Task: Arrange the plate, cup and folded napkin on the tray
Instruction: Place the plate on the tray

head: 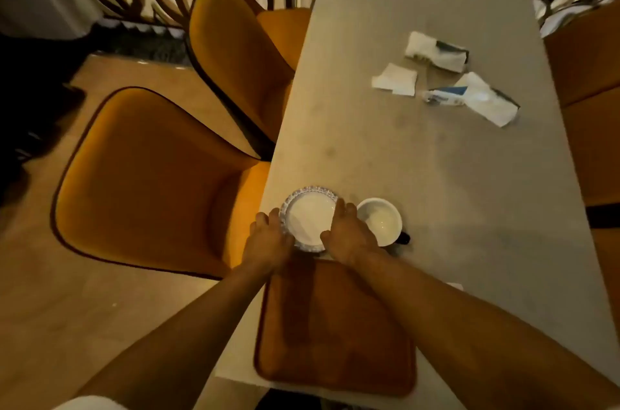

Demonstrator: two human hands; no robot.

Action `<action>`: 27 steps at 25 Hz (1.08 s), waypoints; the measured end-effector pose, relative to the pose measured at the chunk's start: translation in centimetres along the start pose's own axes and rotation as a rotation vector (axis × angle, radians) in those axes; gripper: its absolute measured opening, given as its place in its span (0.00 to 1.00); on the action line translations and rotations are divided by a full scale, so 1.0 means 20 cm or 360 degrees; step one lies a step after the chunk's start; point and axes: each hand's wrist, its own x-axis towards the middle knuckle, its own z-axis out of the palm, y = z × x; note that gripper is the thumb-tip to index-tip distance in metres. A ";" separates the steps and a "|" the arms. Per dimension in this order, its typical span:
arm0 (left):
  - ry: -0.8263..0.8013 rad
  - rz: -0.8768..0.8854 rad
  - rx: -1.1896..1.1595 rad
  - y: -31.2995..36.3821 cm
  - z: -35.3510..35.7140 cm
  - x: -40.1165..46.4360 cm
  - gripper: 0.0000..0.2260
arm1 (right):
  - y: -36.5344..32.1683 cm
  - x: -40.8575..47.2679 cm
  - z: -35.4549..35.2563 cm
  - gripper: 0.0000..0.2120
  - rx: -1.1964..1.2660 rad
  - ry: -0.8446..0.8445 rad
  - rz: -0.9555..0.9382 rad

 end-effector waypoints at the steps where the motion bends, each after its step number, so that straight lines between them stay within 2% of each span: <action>1: -0.0011 0.0022 -0.0078 0.00 0.01 0.03 0.27 | -0.01 0.02 0.02 0.40 -0.0032 -0.0015 0.0065; 6: -0.0117 -0.0010 -0.0277 -0.01 0.05 0.15 0.25 | -0.06 0.09 0.09 0.45 0.0069 -0.0053 0.0310; 11: -0.0054 0.0030 -0.0325 -0.03 0.05 0.21 0.17 | -0.08 0.14 0.08 0.41 0.0068 0.0032 0.0365; 16: 0.0060 -0.0087 -0.0485 -0.06 0.02 0.25 0.15 | -0.08 0.14 0.08 0.36 0.0273 0.0165 0.0411; 22: 0.0239 -0.0110 -0.0605 -0.14 -0.09 0.13 0.16 | -0.06 0.03 0.08 0.24 0.0587 0.0336 0.0281; 24: 0.0217 -0.0119 -0.0698 -0.18 -0.11 0.04 0.14 | -0.02 -0.05 0.09 0.20 0.0706 0.0378 0.0223; 27: 0.0120 -0.0142 -0.0774 -0.25 -0.10 -0.12 0.11 | 0.06 -0.17 0.14 0.20 0.0924 0.0317 0.0146</action>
